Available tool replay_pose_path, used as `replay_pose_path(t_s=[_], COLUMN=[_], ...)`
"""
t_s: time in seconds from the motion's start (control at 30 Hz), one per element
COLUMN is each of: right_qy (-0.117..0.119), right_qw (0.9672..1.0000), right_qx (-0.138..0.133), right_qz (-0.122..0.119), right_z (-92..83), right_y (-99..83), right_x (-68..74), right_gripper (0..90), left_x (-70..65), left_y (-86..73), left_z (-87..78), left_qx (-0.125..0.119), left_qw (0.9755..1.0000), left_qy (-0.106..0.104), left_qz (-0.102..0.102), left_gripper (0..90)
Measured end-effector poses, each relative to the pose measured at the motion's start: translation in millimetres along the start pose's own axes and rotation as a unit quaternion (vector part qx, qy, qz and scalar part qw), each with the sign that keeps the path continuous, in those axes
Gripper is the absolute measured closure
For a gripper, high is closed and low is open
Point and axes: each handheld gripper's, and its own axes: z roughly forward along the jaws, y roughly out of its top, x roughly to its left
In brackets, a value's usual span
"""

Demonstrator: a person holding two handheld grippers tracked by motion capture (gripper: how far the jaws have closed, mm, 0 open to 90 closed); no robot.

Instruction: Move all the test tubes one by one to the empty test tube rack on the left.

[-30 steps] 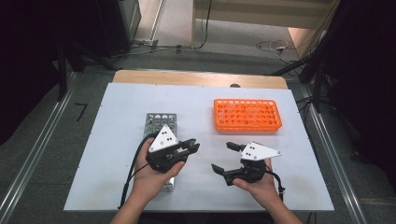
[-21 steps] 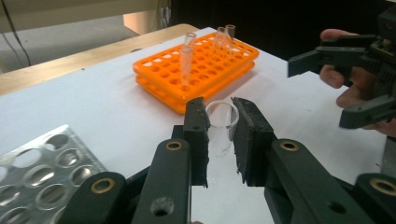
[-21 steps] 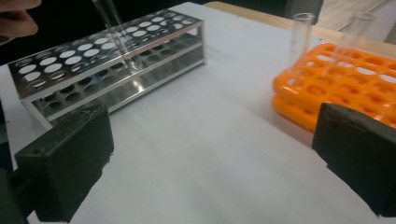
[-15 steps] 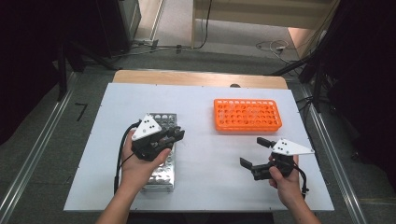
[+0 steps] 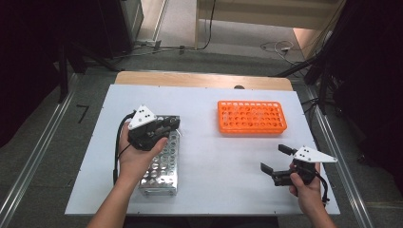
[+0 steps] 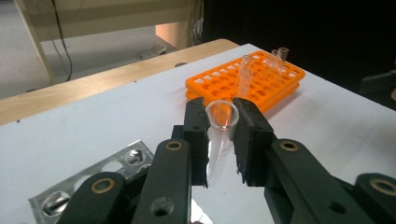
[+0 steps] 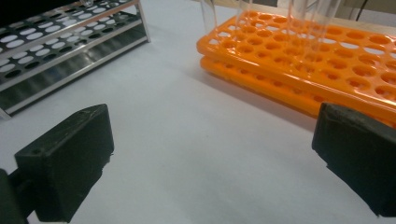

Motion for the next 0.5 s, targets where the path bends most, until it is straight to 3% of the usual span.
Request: replay_pose_path(t_s=[0.13, 0.5], right_qy=[-0.006, -0.010], right_qw=[1.0000, 0.9999], right_qx=[0.000, -0.003], right_qz=[0.007, 0.009], right_z=[-1.7, -3.2], right_y=[-2.3, -2.4], right_x=[-6.5, -9.1], right_gripper=[0.0, 0.0], left_x=[7.0, 26.6], left_y=[1.6, 7.7], left_z=[2.7, 20.7], left_qx=[0.000, 0.000], left_qw=[0.9999, 0.9994], left_qy=[0.016, 0.033], left_qz=[0.004, -0.006], left_gripper=[75.0, 75.0])
